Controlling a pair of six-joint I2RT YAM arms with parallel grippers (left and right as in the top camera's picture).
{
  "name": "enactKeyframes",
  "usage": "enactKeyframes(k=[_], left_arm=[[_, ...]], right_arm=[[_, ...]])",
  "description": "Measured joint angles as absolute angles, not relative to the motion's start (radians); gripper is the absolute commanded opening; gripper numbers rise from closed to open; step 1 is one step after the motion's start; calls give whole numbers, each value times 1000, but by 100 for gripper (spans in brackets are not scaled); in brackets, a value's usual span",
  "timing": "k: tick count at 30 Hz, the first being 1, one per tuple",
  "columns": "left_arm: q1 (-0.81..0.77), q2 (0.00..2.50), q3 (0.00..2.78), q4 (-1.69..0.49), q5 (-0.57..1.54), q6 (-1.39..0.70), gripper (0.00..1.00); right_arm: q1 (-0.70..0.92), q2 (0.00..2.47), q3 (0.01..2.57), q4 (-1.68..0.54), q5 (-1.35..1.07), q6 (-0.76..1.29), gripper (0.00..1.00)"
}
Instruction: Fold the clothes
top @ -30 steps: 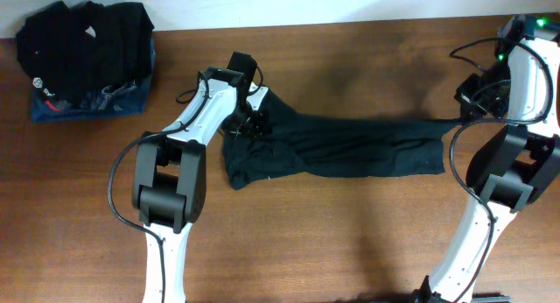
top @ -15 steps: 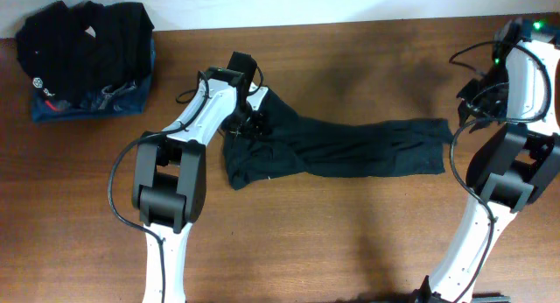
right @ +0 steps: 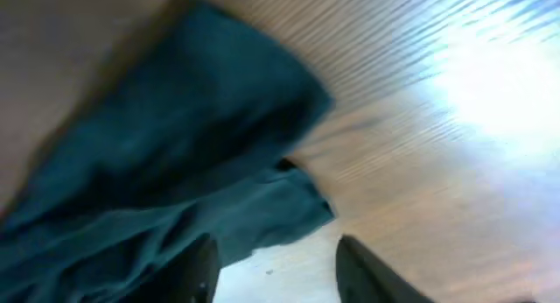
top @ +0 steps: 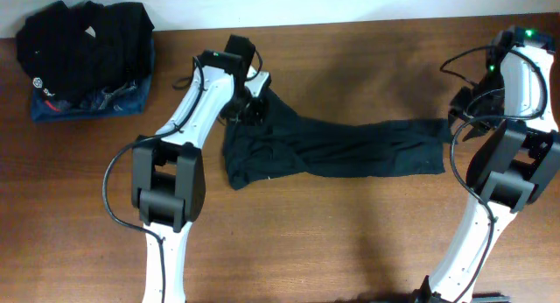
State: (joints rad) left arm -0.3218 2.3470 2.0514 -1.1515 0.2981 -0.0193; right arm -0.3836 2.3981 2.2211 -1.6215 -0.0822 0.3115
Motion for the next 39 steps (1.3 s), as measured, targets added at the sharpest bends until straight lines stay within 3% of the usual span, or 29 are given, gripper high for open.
enactKeyframes(k=[6, 14, 15, 20, 24, 31, 39], left_arm=[[-361, 2347, 2066, -1164, 392, -19, 18], [-447, 2347, 2066, -1143, 411, -19, 22], [-452, 2347, 2066, -1143, 411, -19, 22], [-452, 2354, 2066, -1138, 413, -19, 22], [-451, 2384, 2067, -1133, 427, -19, 22], [-451, 2473, 2067, -1134, 442, -19, 22], [-452, 2474, 2067, -1133, 446, -19, 22]], right_arm=[[-374, 2398, 2221, -1592, -257, 143, 67], [-300, 2398, 2221, -1550, -281, 41, 76], [-290, 2398, 2221, -1546, -281, 38, 73], [-245, 2398, 2221, -1534, -279, 19, 27], [-202, 2398, 2221, -1528, -278, 19, 4], [-83, 2398, 2156, -1406, -279, 25, 4], [-71, 2398, 2061, -1322, -279, 73, 4]])
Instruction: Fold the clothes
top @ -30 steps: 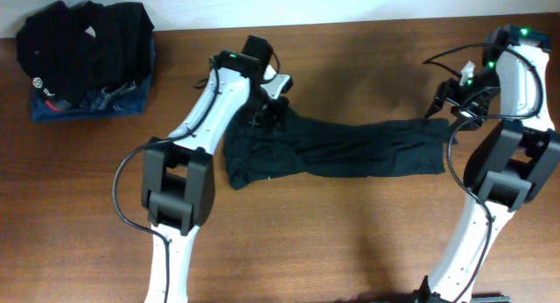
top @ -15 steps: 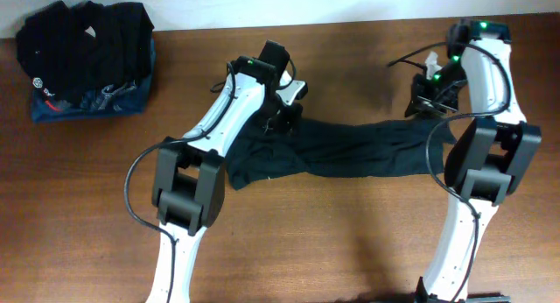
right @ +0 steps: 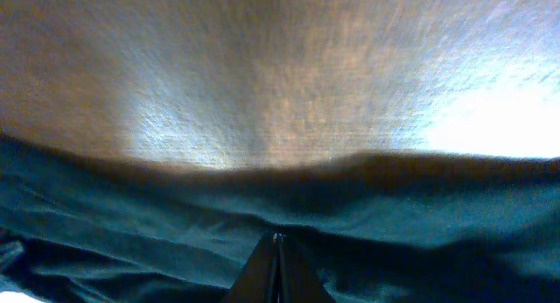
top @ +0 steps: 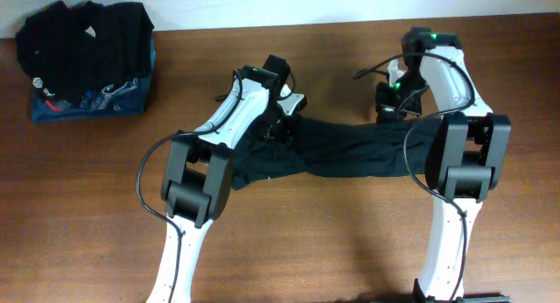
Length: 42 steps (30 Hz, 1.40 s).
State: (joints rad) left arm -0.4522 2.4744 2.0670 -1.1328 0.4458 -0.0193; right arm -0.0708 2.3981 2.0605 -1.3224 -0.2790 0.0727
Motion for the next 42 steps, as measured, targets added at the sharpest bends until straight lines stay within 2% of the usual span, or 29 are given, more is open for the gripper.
enactKeyframes(k=[7, 21, 31, 36, 42], left_arm=[[-452, 2474, 2067, -1133, 446, -19, 22], [-451, 2474, 2068, -1142, 445, -19, 22], [-411, 2477, 2069, -1210, 442, -33, 22], [-378, 2478, 2069, -1214, 441, -47, 15], [-361, 2480, 2075, -1219, 438, -46, 16]], right_arm=[[-54, 2398, 1988, -1362, -275, 83, 4], [-53, 2398, 1988, -1429, -70, 159, 4], [-52, 2379, 1875, -1431, 36, 235, 4], [-52, 2378, 1871, -1425, 60, 284, 4], [-49, 2378, 1871, -1420, 95, 310, 4]])
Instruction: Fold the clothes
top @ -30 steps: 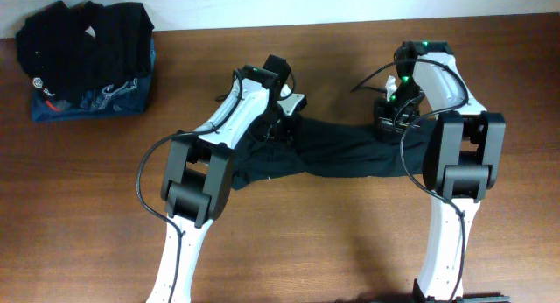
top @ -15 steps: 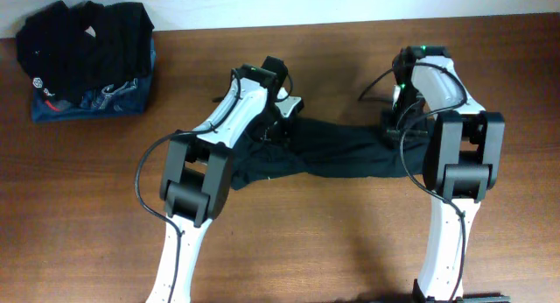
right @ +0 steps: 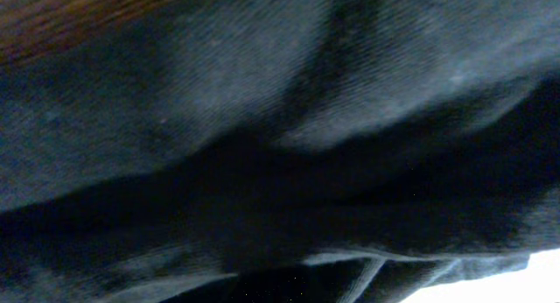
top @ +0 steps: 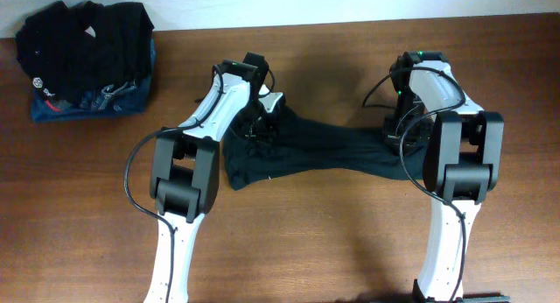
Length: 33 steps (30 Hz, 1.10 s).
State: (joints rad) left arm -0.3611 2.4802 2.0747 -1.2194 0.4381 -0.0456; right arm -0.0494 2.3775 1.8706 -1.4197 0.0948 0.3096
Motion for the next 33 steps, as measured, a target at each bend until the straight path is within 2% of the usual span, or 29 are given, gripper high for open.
enactKeyframes(k=[10, 12, 18, 20, 21, 22, 23, 25, 26, 27, 32, 33], left_arm=[[-361, 2498, 2239, -1376, 411, -21, 28], [-361, 2498, 2276, -1410, 411, -19, 29], [-361, 2498, 2336, -1459, 411, -19, 30], [-361, 2498, 2341, -1459, 411, -19, 36], [-361, 2498, 2341, -1459, 411, -19, 41], [-361, 2498, 2341, -1458, 411, -19, 52], [-361, 2498, 2341, -1454, 410, -16, 59], [-361, 2498, 2342, -1434, 410, -13, 72], [-361, 2498, 2342, -1424, 408, -15, 79], [-361, 2498, 2342, -1417, 408, -14, 85], [-363, 2498, 2342, -1394, 403, -11, 87], [-366, 2498, 2342, -1394, 402, -11, 91]], right_arm=[[-49, 2378, 1880, -1402, 135, 316, 8], [-50, 2378, 1880, -1398, 137, 318, 5], [-59, 2378, 1914, -1416, 142, 315, 6], [-76, 2378, 1968, -1455, 143, 315, 13], [-88, 2378, 2002, -1479, 142, 315, 19], [-100, 2378, 2034, -1497, 143, 314, 53], [-119, 2378, 2082, -1518, 143, 314, 69], [-160, 2378, 2160, -1558, 147, 314, 86], [-181, 2377, 2195, -1588, 147, 312, 98], [-204, 2377, 2225, -1614, 150, 305, 99], [-310, 2377, 2205, -1657, 119, 261, 99], [-324, 2375, 2188, -1633, 92, 244, 99]])
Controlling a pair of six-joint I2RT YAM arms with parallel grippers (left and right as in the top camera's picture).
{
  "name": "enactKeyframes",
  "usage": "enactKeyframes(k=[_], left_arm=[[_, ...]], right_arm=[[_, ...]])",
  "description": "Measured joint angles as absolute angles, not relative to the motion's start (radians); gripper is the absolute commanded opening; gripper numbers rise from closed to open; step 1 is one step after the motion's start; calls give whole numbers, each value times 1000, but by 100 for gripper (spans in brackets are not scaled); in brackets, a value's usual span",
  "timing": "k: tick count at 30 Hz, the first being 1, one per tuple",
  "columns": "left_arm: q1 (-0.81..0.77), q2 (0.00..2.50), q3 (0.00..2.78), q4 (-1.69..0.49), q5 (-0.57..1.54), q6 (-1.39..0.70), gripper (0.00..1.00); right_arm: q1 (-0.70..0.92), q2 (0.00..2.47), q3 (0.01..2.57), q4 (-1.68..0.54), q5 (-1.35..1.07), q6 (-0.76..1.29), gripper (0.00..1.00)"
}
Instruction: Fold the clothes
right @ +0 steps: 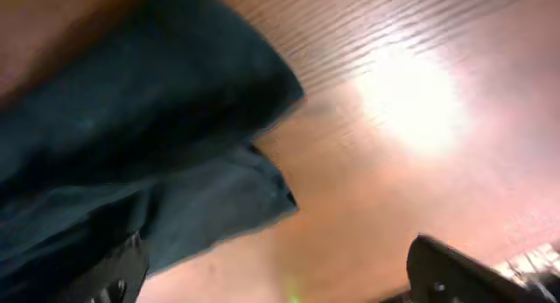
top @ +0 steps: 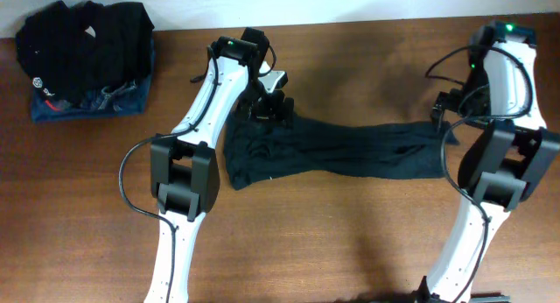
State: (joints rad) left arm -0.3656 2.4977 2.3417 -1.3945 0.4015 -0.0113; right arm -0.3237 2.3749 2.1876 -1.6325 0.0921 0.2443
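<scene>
A dark pair of trousers [top: 341, 150] lies stretched across the table, with the waist to the left and the leg ends to the right. My left gripper [top: 268, 108] rests on the waist's upper corner; its fingers blend into the dark cloth. Just off the leg ends stands my right gripper [top: 444, 110]. In the right wrist view the right gripper [right: 280, 272] is wide open over bare wood. The leg ends [right: 149, 163] lie by its left finger [right: 118, 268], with nothing between the jaws.
A stack of folded dark clothes [top: 83, 40] on blue denim [top: 87, 106] sits in the far left corner. The wooden table [top: 350, 242] stretches in front of the trousers. Both arm bases stand at the near edge.
My right gripper was low on the cloth with the leg ends bunched inward. It now stands open farther right, and the legs lie drawn out at full length. The left gripper has shifted slightly back.
The trousers first lay at full length, my right gripper open by the leg ends. It was then shut on cloth mid-leg, with both arms closer together. After that the legs were bunched inward. Now they lie stretched out again and released.
</scene>
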Motion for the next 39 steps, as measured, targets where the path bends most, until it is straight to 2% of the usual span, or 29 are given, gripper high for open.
enactKeyframes(k=[10, 21, 23, 25, 26, 27, 28, 31, 34, 37, 39], left_arm=[[-377, 2498, 2342, -1390, 399, -11, 93], [-381, 2498, 2342, -1391, 399, -10, 94], [-381, 2498, 2342, -1391, 399, -10, 94], [-381, 2498, 2342, -1391, 399, -11, 94], [-381, 2498, 2342, -1391, 399, -11, 94], [-381, 2498, 2342, -1391, 399, -11, 94], [-381, 2498, 2342, -1391, 399, -11, 94], [-381, 2498, 2342, -1391, 396, -11, 94], [-382, 2498, 2342, -1391, 393, -11, 94], [-384, 2498, 2342, -1391, 392, -11, 94], [-385, 2498, 2342, -1391, 392, -11, 94]], right_arm=[[-391, 2375, 1967, -1433, -93, 45, 99], [-392, 2346, 1851, -1382, -251, -94, 100], [-391, 2338, 1838, -1378, -277, -115, 95], [-391, 2333, 1826, -1375, -301, -132, 77], [-391, 2333, 1822, -1369, -313, -144, 65], [-391, 2333, 1818, -1363, -321, -142, 58], [-391, 2333, 1814, -1359, -326, -150, 46], [-391, 2336, 1805, -1348, -343, -159, 31], [-391, 2341, 1799, -1348, -346, -165, 23], [-394, 2342, 1799, -1345, -341, -162, 24], [-399, 2342, 1799, -1339, -342, -152, 40]])
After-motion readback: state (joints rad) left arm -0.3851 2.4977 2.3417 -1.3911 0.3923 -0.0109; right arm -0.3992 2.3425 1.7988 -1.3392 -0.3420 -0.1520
